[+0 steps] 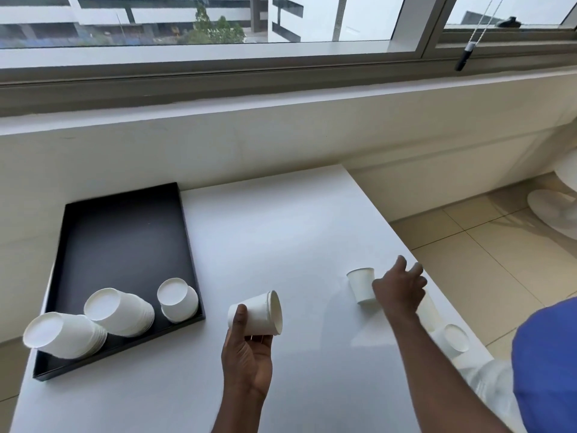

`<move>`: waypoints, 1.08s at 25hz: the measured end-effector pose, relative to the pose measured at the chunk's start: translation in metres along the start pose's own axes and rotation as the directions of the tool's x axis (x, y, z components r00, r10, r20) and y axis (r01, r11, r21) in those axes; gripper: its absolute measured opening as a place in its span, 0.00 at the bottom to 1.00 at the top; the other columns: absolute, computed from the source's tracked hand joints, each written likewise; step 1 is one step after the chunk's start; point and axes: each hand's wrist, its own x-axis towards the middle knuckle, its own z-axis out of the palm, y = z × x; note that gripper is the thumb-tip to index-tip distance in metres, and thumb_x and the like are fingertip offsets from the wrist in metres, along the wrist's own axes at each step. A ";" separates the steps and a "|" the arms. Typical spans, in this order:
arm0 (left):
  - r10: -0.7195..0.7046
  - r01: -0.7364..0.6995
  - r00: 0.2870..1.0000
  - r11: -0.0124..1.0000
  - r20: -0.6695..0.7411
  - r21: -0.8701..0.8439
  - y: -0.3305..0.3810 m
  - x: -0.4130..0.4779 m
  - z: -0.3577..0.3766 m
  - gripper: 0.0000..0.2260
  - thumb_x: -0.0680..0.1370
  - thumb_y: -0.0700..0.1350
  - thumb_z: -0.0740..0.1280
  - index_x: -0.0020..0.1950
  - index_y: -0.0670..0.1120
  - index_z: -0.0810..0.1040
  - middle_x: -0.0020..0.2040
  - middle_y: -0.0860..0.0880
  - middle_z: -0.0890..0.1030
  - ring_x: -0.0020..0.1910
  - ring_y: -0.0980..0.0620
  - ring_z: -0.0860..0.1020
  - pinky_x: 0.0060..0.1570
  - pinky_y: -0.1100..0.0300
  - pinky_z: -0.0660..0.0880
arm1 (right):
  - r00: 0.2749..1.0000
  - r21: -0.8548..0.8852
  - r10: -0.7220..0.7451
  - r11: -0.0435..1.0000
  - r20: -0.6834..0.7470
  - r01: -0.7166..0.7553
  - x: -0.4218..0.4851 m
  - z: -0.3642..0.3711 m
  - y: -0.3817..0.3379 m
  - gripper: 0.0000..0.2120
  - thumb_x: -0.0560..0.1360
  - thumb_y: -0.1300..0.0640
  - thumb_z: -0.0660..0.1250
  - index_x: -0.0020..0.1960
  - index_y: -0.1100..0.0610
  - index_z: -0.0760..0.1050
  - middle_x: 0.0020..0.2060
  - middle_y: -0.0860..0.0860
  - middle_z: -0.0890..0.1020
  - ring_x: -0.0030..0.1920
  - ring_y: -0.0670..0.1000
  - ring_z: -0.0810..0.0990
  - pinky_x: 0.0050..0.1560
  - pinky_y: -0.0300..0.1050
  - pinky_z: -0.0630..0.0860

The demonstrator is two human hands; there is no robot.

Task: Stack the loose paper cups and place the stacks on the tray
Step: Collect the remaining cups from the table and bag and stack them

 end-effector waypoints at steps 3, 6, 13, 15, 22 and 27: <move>-0.010 0.010 1.000 1.000 -0.015 -0.002 0.001 0.003 -0.006 0.16 0.72 0.45 0.69 0.58 0.43 0.76 0.60 0.43 0.79 0.59 0.44 0.78 0.54 0.51 0.76 | 0.988 -0.152 -0.054 0.985 0.148 0.076 0.023 0.001 0.004 0.22 0.71 0.62 0.62 0.65 0.60 0.68 0.60 0.64 0.70 0.60 0.66 0.69 0.59 0.56 0.68; -0.018 0.019 1.000 1.000 -0.016 0.009 0.001 0.005 -0.009 0.12 0.75 0.44 0.68 0.57 0.43 0.76 0.61 0.42 0.79 0.58 0.45 0.79 0.54 0.52 0.75 | 0.948 -0.284 -0.188 0.923 0.258 0.260 0.031 0.013 0.001 0.25 0.72 0.58 0.61 0.69 0.50 0.68 0.68 0.58 0.68 0.70 0.62 0.60 0.69 0.59 0.56; -0.006 0.006 0.998 1.000 -0.057 -0.005 -0.002 0.010 -0.004 0.13 0.73 0.44 0.70 0.56 0.42 0.76 0.59 0.43 0.79 0.59 0.44 0.78 0.61 0.49 0.74 | 0.877 -0.327 -0.338 0.832 0.343 0.448 0.031 0.029 -0.017 0.11 0.76 0.53 0.59 0.54 0.50 0.78 0.62 0.52 0.74 0.72 0.58 0.60 0.72 0.65 0.49; -0.002 0.001 0.996 1.000 -0.091 -0.012 -0.003 0.010 -0.002 0.11 0.75 0.44 0.69 0.55 0.41 0.77 0.58 0.43 0.80 0.57 0.44 0.79 0.61 0.48 0.74 | 0.907 -0.036 -0.375 0.921 0.191 0.389 0.015 0.016 -0.033 0.09 0.75 0.55 0.59 0.41 0.53 0.77 0.49 0.54 0.81 0.58 0.57 0.74 0.65 0.58 0.64; -0.003 -0.005 0.993 0.998 -0.114 -0.068 -0.015 0.007 0.023 0.08 0.76 0.43 0.69 0.54 0.42 0.77 0.57 0.42 0.80 0.53 0.44 0.80 0.55 0.49 0.76 | 0.953 0.672 -0.289 0.723 0.089 0.157 -0.134 -0.036 -0.078 0.13 0.76 0.55 0.66 0.34 0.58 0.73 0.25 0.49 0.74 0.29 0.50 0.70 0.31 0.39 0.67; 0.028 -0.030 0.996 0.999 -0.080 -0.020 -0.010 0.012 0.020 0.13 0.75 0.45 0.71 0.56 0.43 0.77 0.63 0.39 0.79 0.58 0.41 0.80 0.60 0.46 0.75 | 0.860 0.686 -0.468 0.695 0.204 0.215 -0.154 -0.037 -0.069 0.20 0.77 0.57 0.64 0.30 0.55 0.59 0.23 0.47 0.61 0.27 0.46 0.59 0.27 0.38 0.56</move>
